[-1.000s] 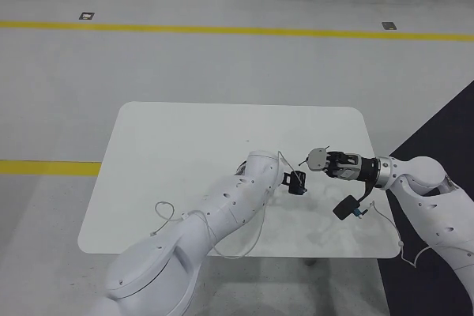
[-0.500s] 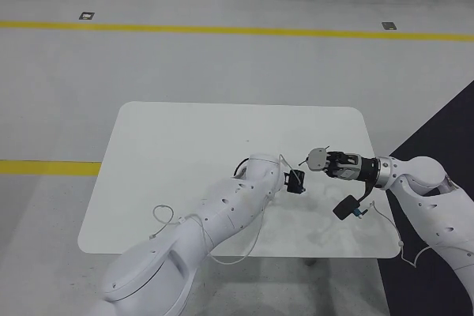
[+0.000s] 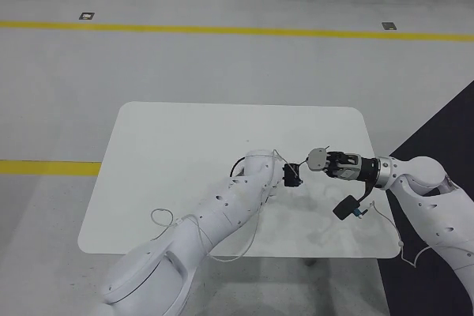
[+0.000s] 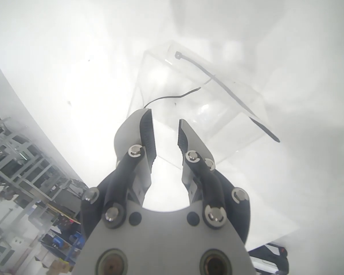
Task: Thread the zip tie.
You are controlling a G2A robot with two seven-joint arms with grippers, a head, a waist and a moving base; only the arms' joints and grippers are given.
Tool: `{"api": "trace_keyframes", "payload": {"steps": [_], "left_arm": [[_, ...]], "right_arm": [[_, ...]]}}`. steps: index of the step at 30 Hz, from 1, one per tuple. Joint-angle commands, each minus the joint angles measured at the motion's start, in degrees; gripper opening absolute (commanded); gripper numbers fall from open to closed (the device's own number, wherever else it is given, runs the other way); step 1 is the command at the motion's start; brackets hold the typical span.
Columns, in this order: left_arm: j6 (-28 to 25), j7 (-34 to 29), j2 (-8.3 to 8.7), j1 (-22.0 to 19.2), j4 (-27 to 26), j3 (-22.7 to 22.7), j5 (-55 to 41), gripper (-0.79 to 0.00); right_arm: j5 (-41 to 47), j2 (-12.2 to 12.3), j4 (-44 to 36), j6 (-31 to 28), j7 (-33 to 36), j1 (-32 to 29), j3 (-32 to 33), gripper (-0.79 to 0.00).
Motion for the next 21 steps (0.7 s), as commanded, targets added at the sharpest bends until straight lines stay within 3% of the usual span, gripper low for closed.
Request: {"api": "trace_keyframes", "payload": {"steps": [1,3,7,15,21], "left_arm": [[1.6,-2.3,0.12,0.3,-0.7,-1.0,-1.0,-0.671],[2.6,-4.4,0.23,0.8,-1.6,-1.9,-2.2,-0.680],[5.9,-10.1,0.49,1.7,-2.5,-4.1,-4.6,-0.773],[9.7,-15.5,1.07,3.3,-4.4,-5.5,-6.7,-0.748],[6.3,-12.0,1.71,4.6,-7.8,-4.0,-8.2,-0.693]], "right_arm": [[0.0,0.0,0.0,0.0,0.0,0.0,0.0,-0.785],[0.0,0.0,0.0,0.0,0.0,0.0,0.0,-0.785],[0.0,0.0,0.0,0.0,0.0,0.0,0.0,-0.785],[0.0,0.0,0.0,0.0,0.0,0.0,0.0,-0.785],[0.0,0.0,0.0,0.0,0.0,0.0,0.0,-0.785]]}}
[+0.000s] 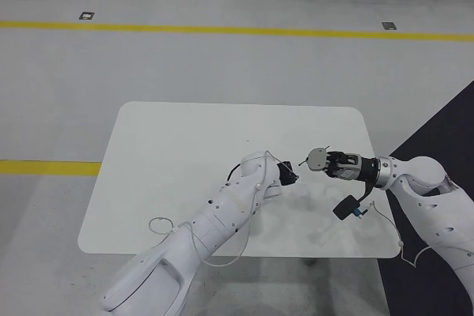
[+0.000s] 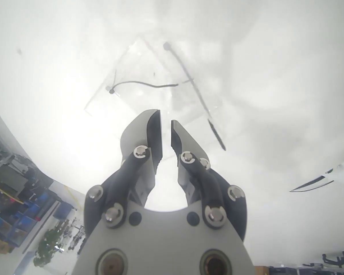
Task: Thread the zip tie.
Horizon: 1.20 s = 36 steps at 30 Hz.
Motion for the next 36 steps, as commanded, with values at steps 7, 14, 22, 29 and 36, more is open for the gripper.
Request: {"api": "trace_keyframes", "payload": {"steps": [7,14,22,29,36], "left_arm": [[-2.7,2.7,1.84,0.5,-2.1,0.7,-0.7,-0.631],[-2.6,2.7,2.67,0.6,-2.6,0.9,-4.8,-0.622],[-4.3,4.3,3.78,0.3,-3.8,4.4,-7.9,-0.600],[-4.6,4.9,5.26,-0.9,-6.9,6.0,1.4,-0.616],[-9.0,9.0,5.27,-0.3,-7.2,8.9,7.7,-0.582]], "right_arm": [[0.0,0.0,0.0,0.0,0.0,0.0,0.0,-0.785],[0.0,0.0,0.0,0.0,0.0,0.0,0.0,-0.785],[0.0,0.0,0.0,0.0,0.0,0.0,0.0,-0.785],[0.0,0.0,0.0,0.0,0.0,0.0,0.0,-0.785],[0.0,0.0,0.0,0.0,0.0,0.0,0.0,-0.785]]}}
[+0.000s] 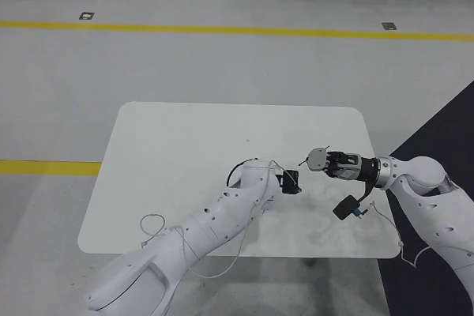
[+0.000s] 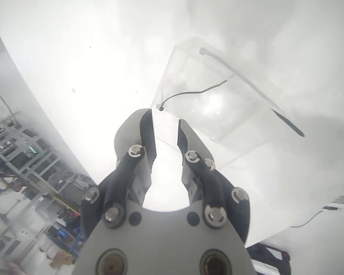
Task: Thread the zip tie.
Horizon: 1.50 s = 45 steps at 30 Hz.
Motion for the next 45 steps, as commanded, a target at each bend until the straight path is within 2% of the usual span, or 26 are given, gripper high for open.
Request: {"api": "trace_keyframes", "payload": {"steps": [1,4,8,21,32,40,45], "left_arm": [[-1.3,0.9,-0.33,-0.3,0.9,0.9,0.3,-0.579],[-2.0,1.6,-1.13,-0.9,2.5,2.3,0.6,-0.594],[-2.8,2.4,-2.33,-1.6,4.4,3.7,0.1,-0.560],[-5.4,5.0,-5.47,-4.8,11.2,5.8,-1.2,-0.536],[-8.6,8.1,-8.59,-6.8,20.1,8.5,-3.6,-0.542],[-10.1,9.7,-10.65,-8.1,23.0,10.3,-5.1,-0.548],[-9.1,8.8,-11.50,-9.0,22.1,10.3,-5.7,-0.554]], "right_arm": [[0.0,0.0,0.0,0.0,0.0,0.0,0.0,-0.785],[0.0,0.0,0.0,0.0,0.0,0.0,0.0,-0.785],[0.0,0.0,0.0,0.0,0.0,0.0,0.0,-0.785],[0.0,0.0,0.0,0.0,0.0,0.0,0.0,-0.785],[0.0,0.0,0.0,0.0,0.0,0.0,0.0,-0.785],[0.0,0.0,0.0,0.0,0.0,0.0,0.0,-0.785],[0.0,0.0,0.0,0.0,0.0,0.0,0.0,-0.785]]}}
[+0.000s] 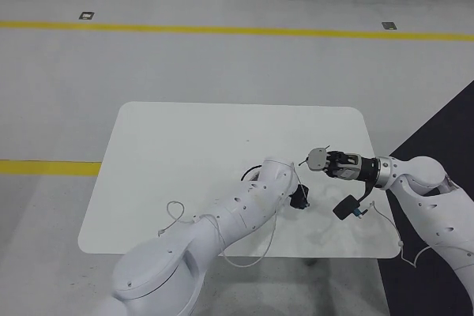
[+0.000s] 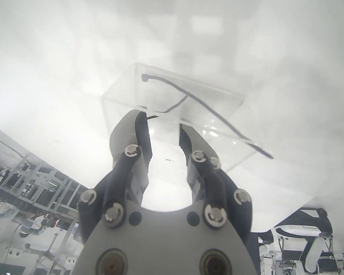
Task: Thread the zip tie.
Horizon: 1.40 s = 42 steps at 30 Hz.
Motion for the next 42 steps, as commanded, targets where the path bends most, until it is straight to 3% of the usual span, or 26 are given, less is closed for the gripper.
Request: {"api": "trace_keyframes", "payload": {"steps": [1,7,19,26,36,42], "left_arm": [[0.7,-0.1,-0.08,0.3,-0.6,0.1,0.5,-0.560],[1.7,1.0,0.02,0.4,-0.3,0.0,2.4,-0.551],[0.2,1.8,-1.32,0.6,3.2,-0.1,2.9,-0.557],[-0.3,2.4,-2.31,0.4,4.8,0.0,3.4,-0.622],[-1.1,3.1,-3.52,0.2,7.3,0.0,3.8,-0.785],[0.1,3.4,-4.05,-0.7,7.2,-0.3,4.5,-0.785]], "right_arm": [[0.0,0.0,0.0,0.0,0.0,0.0,0.0,-0.785],[0.0,0.0,0.0,0.0,0.0,0.0,0.0,-0.785],[0.0,0.0,0.0,0.0,0.0,0.0,0.0,-0.785],[0.0,0.0,0.0,0.0,0.0,0.0,0.0,-0.785],[0.0,0.0,0.0,0.0,0.0,0.0,0.0,-0.785],[0.0,0.0,0.0,0.0,0.0,0.0,0.0,-0.785]]}}
